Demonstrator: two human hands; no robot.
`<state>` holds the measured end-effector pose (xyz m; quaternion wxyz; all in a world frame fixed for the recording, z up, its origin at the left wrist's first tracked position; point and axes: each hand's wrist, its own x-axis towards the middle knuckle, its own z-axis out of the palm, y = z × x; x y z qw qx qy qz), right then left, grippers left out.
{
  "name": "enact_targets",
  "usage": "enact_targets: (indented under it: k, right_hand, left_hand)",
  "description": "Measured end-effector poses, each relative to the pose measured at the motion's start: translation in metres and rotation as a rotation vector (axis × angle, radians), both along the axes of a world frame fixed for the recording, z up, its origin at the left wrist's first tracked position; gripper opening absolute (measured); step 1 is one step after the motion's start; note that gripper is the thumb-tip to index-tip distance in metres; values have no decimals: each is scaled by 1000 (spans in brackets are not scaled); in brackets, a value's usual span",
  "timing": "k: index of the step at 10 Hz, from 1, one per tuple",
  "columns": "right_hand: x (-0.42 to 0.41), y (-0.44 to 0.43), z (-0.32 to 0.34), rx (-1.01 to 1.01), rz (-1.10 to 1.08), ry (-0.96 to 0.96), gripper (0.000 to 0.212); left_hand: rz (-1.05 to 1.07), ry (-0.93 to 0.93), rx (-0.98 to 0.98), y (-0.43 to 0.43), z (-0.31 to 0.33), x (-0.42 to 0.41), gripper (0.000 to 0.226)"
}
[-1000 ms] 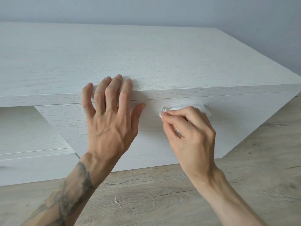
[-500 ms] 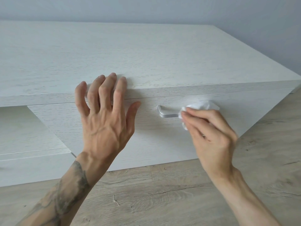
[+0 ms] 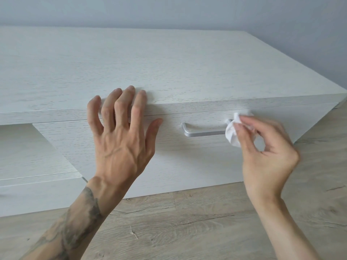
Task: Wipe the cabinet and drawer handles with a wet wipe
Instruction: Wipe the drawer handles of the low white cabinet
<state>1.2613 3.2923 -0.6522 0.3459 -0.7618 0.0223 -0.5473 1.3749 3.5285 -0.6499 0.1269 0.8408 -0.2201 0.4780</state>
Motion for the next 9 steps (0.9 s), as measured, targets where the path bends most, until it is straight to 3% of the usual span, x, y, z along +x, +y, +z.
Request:
enact_targets:
  k: [1, 2, 3, 5, 6, 8, 9]
  right_hand:
    - [2, 0, 3, 255, 105, 98, 19]
    - [2, 2, 4, 427, 119, 182, 10]
    - [0, 4, 4, 602, 168, 176, 11]
    - [-8, 12, 0, 434, 75, 178, 13]
    - [-1, 3, 4, 555, 126, 195, 12]
    - [-9, 8, 3, 435, 79, 192, 14]
    - [-5, 4, 3, 485, 97, 192, 12]
  left_hand:
    - [1, 5, 6, 1, 0, 0, 57]
    - [1, 11, 0, 0, 1, -2, 57]
    - [-1, 20, -6, -1, 1, -3, 56]
    - [-7, 27, -11, -1, 1, -4, 56]
    - [-6, 30, -10, -1, 3, -3, 57]
    - [-7, 27, -14, -2, 1, -3, 56]
    - [-5, 26, -13, -1, 2, -2, 57]
